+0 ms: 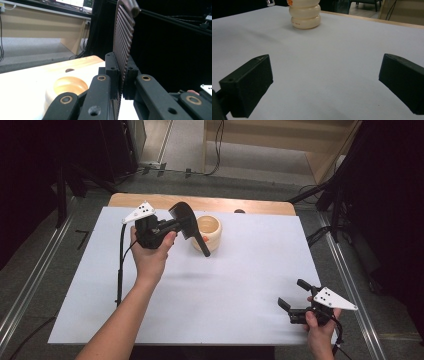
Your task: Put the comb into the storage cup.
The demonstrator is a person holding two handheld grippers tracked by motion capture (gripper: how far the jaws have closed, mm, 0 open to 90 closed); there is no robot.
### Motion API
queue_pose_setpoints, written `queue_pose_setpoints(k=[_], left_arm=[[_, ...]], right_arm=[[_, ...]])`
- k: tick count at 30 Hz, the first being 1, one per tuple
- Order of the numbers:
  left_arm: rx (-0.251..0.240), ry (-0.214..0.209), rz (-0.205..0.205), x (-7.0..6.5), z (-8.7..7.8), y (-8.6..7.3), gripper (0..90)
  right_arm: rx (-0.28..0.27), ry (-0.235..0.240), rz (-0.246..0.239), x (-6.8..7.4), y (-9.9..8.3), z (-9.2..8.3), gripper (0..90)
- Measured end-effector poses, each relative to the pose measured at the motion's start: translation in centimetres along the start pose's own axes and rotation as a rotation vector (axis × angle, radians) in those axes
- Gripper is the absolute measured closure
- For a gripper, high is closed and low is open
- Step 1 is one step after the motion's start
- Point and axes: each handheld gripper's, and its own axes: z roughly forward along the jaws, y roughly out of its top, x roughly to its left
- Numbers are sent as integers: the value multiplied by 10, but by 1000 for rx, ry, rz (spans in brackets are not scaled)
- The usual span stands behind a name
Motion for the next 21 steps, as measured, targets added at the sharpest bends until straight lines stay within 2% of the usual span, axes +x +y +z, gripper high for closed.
queue_pose_setpoints(k=[4,6,14,21], left_arm=[[3,-1,8,0,4,5,860],[-7,13,19,1,6,7,860],[-21,22,8,9,11,13,860],[-38,34,6,17,9,22,860]], right_arm=[[2,0,-1,0,0,0,0],[2,0,-2,0,0,0,0],[2,-1,1,0,-1,1,0],[2,-2,0,0,-1,1,0]])
